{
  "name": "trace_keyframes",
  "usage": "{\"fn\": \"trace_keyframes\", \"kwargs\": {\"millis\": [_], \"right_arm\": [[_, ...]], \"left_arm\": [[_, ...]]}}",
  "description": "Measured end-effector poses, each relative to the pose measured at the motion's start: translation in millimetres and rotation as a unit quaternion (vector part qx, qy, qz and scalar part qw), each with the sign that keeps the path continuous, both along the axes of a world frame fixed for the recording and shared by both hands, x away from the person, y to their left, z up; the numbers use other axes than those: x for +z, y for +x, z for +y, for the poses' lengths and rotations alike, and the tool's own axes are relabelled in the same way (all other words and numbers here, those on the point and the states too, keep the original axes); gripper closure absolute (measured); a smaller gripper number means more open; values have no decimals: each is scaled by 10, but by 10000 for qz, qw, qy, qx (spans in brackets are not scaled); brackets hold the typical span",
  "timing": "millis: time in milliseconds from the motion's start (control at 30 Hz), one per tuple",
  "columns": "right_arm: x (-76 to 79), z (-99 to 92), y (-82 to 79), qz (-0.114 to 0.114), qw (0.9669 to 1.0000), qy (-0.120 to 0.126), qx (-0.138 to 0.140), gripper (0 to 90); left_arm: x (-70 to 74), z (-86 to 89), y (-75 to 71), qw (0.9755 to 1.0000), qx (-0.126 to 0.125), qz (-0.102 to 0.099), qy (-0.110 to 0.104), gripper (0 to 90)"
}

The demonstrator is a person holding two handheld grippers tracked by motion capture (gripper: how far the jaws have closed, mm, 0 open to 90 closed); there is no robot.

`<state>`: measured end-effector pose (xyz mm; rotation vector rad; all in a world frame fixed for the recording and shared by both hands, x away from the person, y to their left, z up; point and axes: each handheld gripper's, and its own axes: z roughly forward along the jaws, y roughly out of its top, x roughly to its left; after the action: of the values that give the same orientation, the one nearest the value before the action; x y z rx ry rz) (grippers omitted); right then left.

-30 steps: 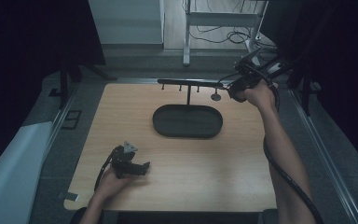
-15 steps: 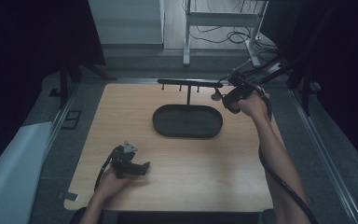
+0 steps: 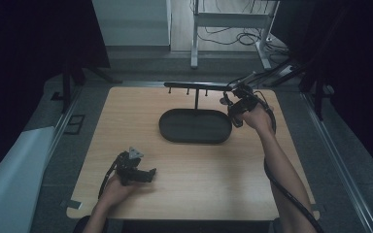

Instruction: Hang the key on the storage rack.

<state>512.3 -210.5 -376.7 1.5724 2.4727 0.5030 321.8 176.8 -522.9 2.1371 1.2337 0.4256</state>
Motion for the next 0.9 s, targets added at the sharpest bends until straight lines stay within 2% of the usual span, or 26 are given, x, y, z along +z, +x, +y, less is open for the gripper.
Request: {"fn": "trace_keyframes", "kwargs": {"millis": [200,267,333,567,900], "right_arm": [[-105,52,-4,5,10000,24,65,546],[-117,74,-11,-44,9999,26,91,668],[-129,89,-16,-117,9999,-77,94,660],[-158,94,-35,-86,9998,-2,154,630],[-95,104,-85,-138,9995,27,285,581]], "left_arm": [[2,3,0,10000,-16,8,16,0],[2,3,0,10000,-14,8,15,0],[1,2,0,10000,-14,4,16,0],[2,2,1,10000,-15,8,16,0],[2,2,0,10000,-14,9,14,0]]}}
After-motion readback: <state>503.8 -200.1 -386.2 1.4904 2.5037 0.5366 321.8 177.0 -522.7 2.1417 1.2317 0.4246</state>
